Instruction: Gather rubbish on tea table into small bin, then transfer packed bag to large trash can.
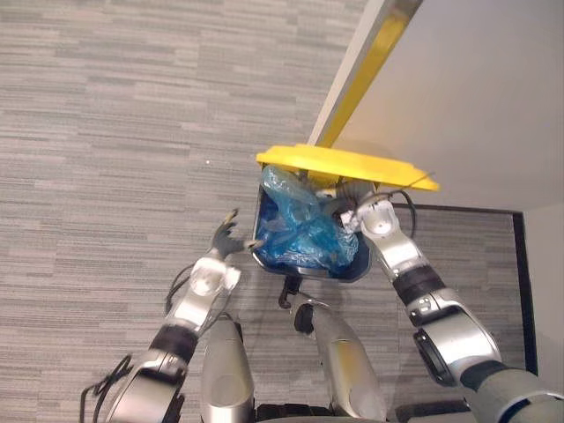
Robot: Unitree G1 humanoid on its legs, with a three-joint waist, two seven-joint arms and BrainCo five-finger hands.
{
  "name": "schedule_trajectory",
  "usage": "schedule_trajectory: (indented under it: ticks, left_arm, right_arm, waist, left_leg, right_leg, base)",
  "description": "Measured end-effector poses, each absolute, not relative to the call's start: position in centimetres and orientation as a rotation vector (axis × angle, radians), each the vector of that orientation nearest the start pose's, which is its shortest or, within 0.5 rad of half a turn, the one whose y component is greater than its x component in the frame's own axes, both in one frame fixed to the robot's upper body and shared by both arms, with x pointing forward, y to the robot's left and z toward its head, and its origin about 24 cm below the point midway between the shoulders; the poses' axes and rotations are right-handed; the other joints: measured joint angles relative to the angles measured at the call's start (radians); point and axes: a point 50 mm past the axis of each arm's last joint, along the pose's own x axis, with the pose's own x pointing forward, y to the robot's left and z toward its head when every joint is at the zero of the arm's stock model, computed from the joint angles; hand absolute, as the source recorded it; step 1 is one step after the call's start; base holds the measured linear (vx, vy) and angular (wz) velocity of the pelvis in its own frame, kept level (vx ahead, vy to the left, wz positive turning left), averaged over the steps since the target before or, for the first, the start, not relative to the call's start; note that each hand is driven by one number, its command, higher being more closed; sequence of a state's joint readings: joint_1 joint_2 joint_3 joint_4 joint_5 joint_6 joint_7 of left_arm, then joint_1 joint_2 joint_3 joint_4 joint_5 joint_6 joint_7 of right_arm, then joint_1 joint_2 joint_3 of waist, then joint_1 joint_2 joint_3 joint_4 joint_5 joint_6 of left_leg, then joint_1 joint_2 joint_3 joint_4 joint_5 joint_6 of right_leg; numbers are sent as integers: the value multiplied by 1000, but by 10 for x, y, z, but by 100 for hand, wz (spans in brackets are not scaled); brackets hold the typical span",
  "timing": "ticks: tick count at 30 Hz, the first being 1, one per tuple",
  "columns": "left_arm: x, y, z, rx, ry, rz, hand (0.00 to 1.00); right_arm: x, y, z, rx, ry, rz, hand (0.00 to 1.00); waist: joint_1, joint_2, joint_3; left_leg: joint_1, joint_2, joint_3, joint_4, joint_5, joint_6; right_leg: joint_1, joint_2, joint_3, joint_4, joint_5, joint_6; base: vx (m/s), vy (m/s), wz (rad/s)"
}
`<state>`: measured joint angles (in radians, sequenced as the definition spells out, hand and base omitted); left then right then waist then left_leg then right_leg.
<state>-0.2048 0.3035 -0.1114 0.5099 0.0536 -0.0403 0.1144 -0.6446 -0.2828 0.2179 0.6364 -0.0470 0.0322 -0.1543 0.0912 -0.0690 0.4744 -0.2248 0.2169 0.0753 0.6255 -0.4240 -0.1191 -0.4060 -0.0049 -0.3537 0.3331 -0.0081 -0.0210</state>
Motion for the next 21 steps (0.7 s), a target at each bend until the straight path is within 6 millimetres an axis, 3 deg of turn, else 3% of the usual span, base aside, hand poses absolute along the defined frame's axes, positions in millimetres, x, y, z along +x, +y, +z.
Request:
schedule_trajectory:
  ticks: [1,2,4,6,8,9,10,11,12,13,15,16,17,18,19,20,21]
  left_arm:
    - [262,221,-27,380,340,77,0]
    - [257,224,-33,373,368,88,0]
    - [223,246,-65,348,538,156,0]
    - [178,262,-103,288,761,250,0]
    - [163,262,-114,258,830,273,0]
    - [150,258,-124,235,889,280,0]
    - [141,252,-131,209,932,279,0]
    - [138,250,-133,198,942,286,0]
    - [132,248,-136,179,963,301,0]
    - [126,249,-138,172,982,315,0]
    - [122,248,-140,167,996,315,0]
    - [114,244,-143,152,1015,320,0]
    - [112,243,-144,136,1018,332,0]
    - [113,243,-143,136,1015,332,0]
    - [113,242,-144,114,1015,348,0]
    - [114,232,-146,74,1015,354,0]
    - [111,229,-147,59,1021,362,0]
  right_arm:
    - [358,-163,67,-478,67,15,0]
    - [354,-164,61,-481,86,16,0]
    - [338,-163,33,-471,169,42,0]
    - [318,-157,4,-442,252,57,0]
    - [307,-157,-10,-441,296,62,0]
    - [291,-159,-27,-437,351,67,0]
    - [274,-160,-44,-415,412,69,0]
    - [269,-160,-48,-409,428,69,0]
    - [253,-160,-62,-395,485,75,0]
    - [224,-159,-89,-370,609,73,0]
    - [194,-160,-112,-334,731,47,0]
    - [176,-164,-122,-265,787,-15,0]
    - [159,-168,-132,-246,854,-45,0]
    - [154,-170,-135,-236,877,-61,0]
    - [143,-174,-142,-209,933,-113,0]
    - [137,-186,-143,-191,959,-187,0]
    - [135,-190,-144,-187,968,-207,0]
  waist:
    - [12,7,-11]
    - [15,8,-15]
    - [20,9,-38]
    - [19,10,-47]
    - [18,11,-50]
    - [15,9,-56]
    - [9,1,-63]
    - [7,3,-68]
    - [4,7,-83]
    - [-22,-10,-105]
    - [-30,-2,-118]
    - [-33,-7,-158]
    - [-34,-22,-185]
    - [-34,-31,-195]
    - [-21,-31,-225]
    - [-18,6,-247]
    - [-20,18,-257]
  left_leg:
    - [22,-4,1,-4,0,0]
    - [28,-5,2,-5,0,0]
    - [56,-18,11,-14,3,5]
    - [95,-33,34,-8,3,6]
    - [106,-37,41,2,3,9]
    - [103,-38,50,28,-2,17]
    - [100,-38,54,34,1,25]
    - [97,-32,60,26,5,31]
    - [90,-27,80,0,30,34]
    - [104,-27,79,-51,82,22]
    - [137,-24,80,-104,111,17]
    - [139,-17,84,-135,129,4]
    - [129,-15,86,-138,132,-4]
    - [121,-14,83,-129,130,-7]
    - [100,-10,84,-125,133,-22]
    - [99,8,90,-149,144,-11]
    - [107,9,100,-177,159,8]
  right_leg:
    - [16,-4,1,6,-4,3]
    - [19,-6,1,9,-7,5]
    - [28,-17,13,32,-15,18]
    - [48,-26,39,48,-15,19]
    - [60,-30,42,47,-15,22]
    - [59,-33,53,53,-8,29]
    - [58,-37,63,33,12,66]
    - [59,-37,63,23,17,80]
    - [34,-45,57,66,-23,50]
    - [-17,-87,74,368,-92,-34]
    - [-3,-114,104,539,-155,-25]
    - [35,-130,153,608,-198,7]
    - [135,-152,222,556,-247,73]
    - [166,-142,232,497,-299,125]
    - [234,-104,221,316,-403,47]
    - [230,-68,219,252,-367,48]
    - [237,-56,222,221,-350,44]
  base:
    - [-43,32,1]
    - [-39,36,0]
    - [-35,37,-12]
    - [-98,76,-29]
    - [-113,65,-16]
    - [-191,84,-25]
    - [-211,66,-25]
    - [-250,34,-24]
    - [-238,-22,-2]
    - [-224,-34,3]
    - [-115,-92,1]
    - [-58,-190,-14]
    - [-54,-203,-18]
    - [-35,-253,-16]
    - [-42,-228,-28]
    - [-20,-193,-30]
    - [15,-108,-34]
